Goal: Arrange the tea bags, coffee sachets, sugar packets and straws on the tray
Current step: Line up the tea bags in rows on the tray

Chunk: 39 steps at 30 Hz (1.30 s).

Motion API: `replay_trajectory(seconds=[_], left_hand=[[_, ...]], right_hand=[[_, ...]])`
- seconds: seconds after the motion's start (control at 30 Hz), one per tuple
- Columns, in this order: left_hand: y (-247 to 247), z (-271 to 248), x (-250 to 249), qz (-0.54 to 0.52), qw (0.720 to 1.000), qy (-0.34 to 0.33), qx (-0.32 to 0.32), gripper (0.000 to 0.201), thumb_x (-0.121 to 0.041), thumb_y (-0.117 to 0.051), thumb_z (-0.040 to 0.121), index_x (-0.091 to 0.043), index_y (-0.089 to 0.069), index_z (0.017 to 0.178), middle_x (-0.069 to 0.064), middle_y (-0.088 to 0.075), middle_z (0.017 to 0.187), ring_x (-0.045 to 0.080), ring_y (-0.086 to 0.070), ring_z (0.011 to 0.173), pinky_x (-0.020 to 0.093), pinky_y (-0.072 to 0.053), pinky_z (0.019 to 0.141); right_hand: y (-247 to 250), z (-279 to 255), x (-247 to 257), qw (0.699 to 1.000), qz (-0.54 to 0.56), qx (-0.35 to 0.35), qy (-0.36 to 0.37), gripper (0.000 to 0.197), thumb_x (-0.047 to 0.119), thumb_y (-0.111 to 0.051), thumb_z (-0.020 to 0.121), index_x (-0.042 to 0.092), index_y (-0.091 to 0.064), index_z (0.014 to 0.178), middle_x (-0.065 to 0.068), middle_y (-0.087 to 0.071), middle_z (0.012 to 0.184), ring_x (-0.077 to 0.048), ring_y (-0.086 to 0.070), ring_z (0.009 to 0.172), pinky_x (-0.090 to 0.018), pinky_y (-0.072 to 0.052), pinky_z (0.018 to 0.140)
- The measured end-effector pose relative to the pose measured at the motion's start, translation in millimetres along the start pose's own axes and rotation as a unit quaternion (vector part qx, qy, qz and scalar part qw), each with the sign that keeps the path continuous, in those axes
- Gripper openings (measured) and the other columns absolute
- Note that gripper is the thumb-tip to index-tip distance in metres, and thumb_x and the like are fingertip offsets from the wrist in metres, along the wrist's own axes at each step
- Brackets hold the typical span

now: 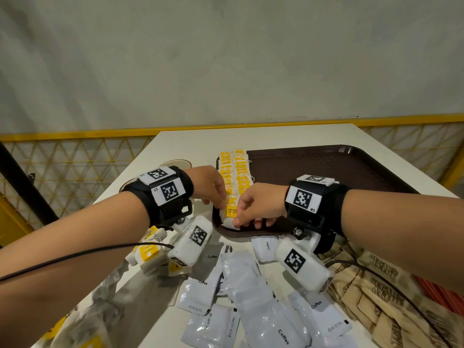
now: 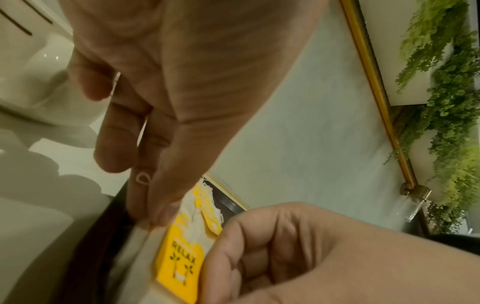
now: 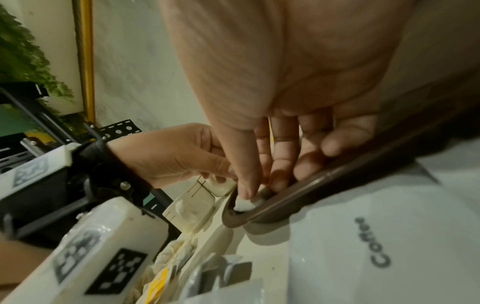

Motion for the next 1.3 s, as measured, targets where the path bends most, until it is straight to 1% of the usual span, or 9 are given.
replay_trajectory(seconds=[0.13,0.3,0.5,0.67,0.8,0.9,1.1,1.23,1.3], left_hand=[[4,1,3,-0.031,0.999,0.012,-0.005,0.006,-0.025,-0.074,0.08,-0.023,-0.07,0.075,-0.016,-0.063,0.06,0.0,-0.056,0.056,0.018,-0.04,0.056],[3,4,5,-0.067,0.997,0.024,-0.014,0.011,-0.026,-0.069,0.084,-0.017,-0.071,0.078,-0.01,-0.068,0.07,0.003,-0.055,0.059,0.016,-0.041,0.057],[1,4,8,-0.078,0.996,0.03,-0.012,0.011,-0.025,-0.068,0.085,-0.016,-0.072,0.081,-0.01,-0.068,0.071,0.004,-0.056,0.06,0.017,-0.042,0.059],[3,3,10,-0.069,0.997,0.032,-0.022,0.01,-0.025,-0.069,0.084,-0.017,-0.07,0.078,-0.01,-0.067,0.069,0.004,-0.055,0.058,0.016,-0.041,0.056],[4,1,10,-0.068,0.997,0.031,-0.028,0.01,-0.026,-0.069,0.084,-0.016,-0.07,0.082,-0.009,-0.066,0.07,0.005,-0.056,0.06,0.016,-0.041,0.055],[6,0,10,-0.064,0.997,0.03,-0.034,0.01,-0.027,-0.069,0.084,-0.017,-0.07,0.081,-0.009,-0.066,0.07,0.005,-0.056,0.06,0.016,-0.042,0.056],[7,0,10,-0.054,0.997,0.036,-0.037,0.011,-0.028,-0.069,0.084,-0.02,-0.069,0.077,-0.011,-0.065,0.068,0.003,-0.055,0.058,0.017,-0.042,0.057],[4,0,10,-0.058,0.997,0.036,-0.029,0.009,-0.026,-0.068,0.085,-0.019,-0.069,0.079,-0.01,-0.066,0.071,0.005,-0.056,0.06,0.017,-0.043,0.059],[4,-1,10,-0.055,0.997,0.037,-0.031,0.008,-0.025,-0.068,0.084,-0.018,-0.07,0.081,-0.01,-0.066,0.072,0.004,-0.057,0.06,0.018,-0.043,0.06]], right_hand=[[-1,3,2,0.999,-0.037,-0.007,0.007,0.022,0.034,-0.078,0.076,0.021,-0.061,0.076,0.005,-0.062,0.071,-0.007,-0.057,0.057,-0.018,-0.045,0.049],[-4,7,10,0.996,-0.086,-0.003,0.027,0.023,0.029,-0.079,0.076,0.018,-0.059,0.072,0.001,-0.059,0.066,-0.01,-0.055,0.056,-0.017,-0.043,0.045],[-7,11,14,0.994,-0.108,-0.004,0.028,0.023,0.026,-0.078,0.077,0.019,-0.058,0.067,-0.008,-0.061,0.076,-0.019,-0.054,0.066,-0.017,-0.042,0.045],[-7,10,14,0.995,-0.097,-0.001,0.039,0.015,0.024,-0.077,0.077,0.02,-0.064,0.073,-0.015,-0.068,0.086,-0.016,-0.055,0.065,-0.018,-0.044,0.047],[-3,2,16,0.996,-0.059,0.007,0.064,0.005,0.02,-0.075,0.079,0.02,-0.071,0.082,-0.006,-0.061,0.073,-0.012,-0.052,0.058,-0.022,-0.041,0.051],[-4,-2,16,0.996,-0.046,0.015,0.078,0.011,0.019,-0.073,0.081,0.019,-0.075,0.092,0.002,-0.058,0.064,-0.01,-0.051,0.054,-0.025,-0.042,0.055],[-8,0,15,0.997,-0.028,0.026,0.064,0.014,0.015,-0.068,0.087,0.018,-0.074,0.099,0.005,-0.064,0.073,-0.008,-0.057,0.064,-0.018,-0.051,0.058],[-8,2,18,0.996,-0.043,0.034,0.067,0.018,0.009,-0.062,0.09,0.014,-0.073,0.103,0.002,-0.065,0.078,-0.009,-0.059,0.07,-0.019,-0.053,0.063],[-9,2,19,0.995,-0.053,0.04,0.073,0.02,0.007,-0.061,0.091,0.014,-0.073,0.105,0.0,-0.065,0.081,-0.009,-0.059,0.07,-0.018,-0.052,0.062]])
Point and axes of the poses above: each hand's wrist, its own z-axis towards the middle knuckle, its own y-axis out of the back of the hand, x = y × z, the point moved 5 cm from there along z, towards the middle knuckle
